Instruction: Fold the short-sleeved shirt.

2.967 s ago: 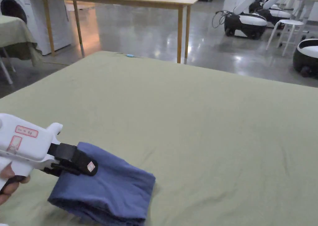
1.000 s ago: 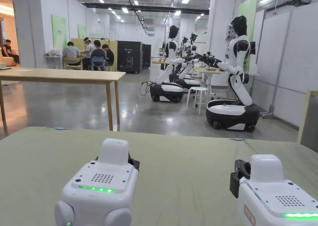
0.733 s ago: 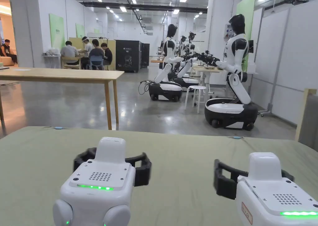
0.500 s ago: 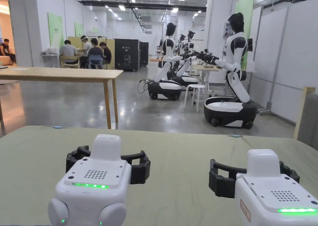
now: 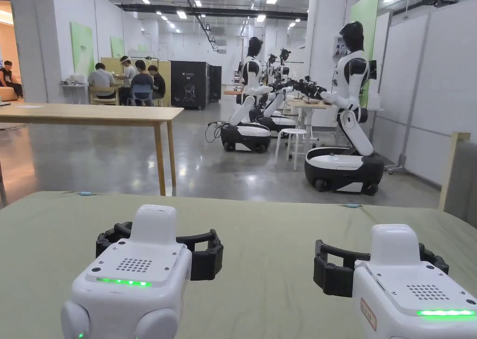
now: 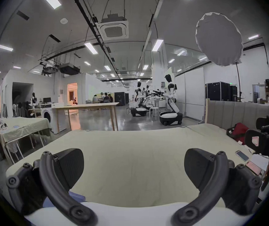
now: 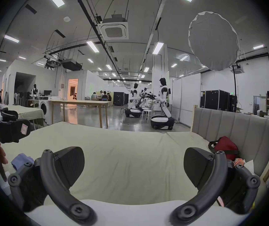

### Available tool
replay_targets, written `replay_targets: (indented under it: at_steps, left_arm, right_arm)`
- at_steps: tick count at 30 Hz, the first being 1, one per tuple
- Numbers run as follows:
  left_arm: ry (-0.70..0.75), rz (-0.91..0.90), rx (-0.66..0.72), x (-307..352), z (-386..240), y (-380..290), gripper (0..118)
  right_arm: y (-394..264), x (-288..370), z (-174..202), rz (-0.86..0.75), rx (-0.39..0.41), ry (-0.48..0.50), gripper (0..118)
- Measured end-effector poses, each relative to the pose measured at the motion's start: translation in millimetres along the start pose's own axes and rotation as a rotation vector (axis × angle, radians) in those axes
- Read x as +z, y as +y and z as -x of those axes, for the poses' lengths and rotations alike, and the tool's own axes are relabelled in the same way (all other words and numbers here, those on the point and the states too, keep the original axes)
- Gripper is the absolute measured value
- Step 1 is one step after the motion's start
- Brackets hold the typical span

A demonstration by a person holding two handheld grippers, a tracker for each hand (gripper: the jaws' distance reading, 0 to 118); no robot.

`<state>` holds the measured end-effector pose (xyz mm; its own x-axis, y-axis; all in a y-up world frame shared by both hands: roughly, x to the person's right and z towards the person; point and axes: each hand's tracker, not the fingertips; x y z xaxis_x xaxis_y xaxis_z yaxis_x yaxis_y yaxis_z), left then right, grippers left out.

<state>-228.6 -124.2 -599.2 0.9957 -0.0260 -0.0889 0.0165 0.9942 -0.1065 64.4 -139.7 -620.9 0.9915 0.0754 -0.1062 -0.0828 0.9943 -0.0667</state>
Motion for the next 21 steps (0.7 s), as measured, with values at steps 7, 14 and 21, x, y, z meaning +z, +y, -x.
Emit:
replay_targets:
  at_steps: [7,14,21]
  left_arm:
    - [0.087,0.057,-0.013,-0.3,-4.8,4.2,118]
    - [0.027,0.098,0.004,-4.0,-1.5,10.9,118]
    - [0.037,0.098,-0.035,-5.7,-4.2,14.3,118]
  right_arm:
    - [2.3,2.2,-1.4,0.017,-0.008,0.001,118]
    - [4.0,0.9,0.4,0.04,-0.007,0.01,118]
    - [5.8,1.6,1.9,0.056,0.008,0.016,118]
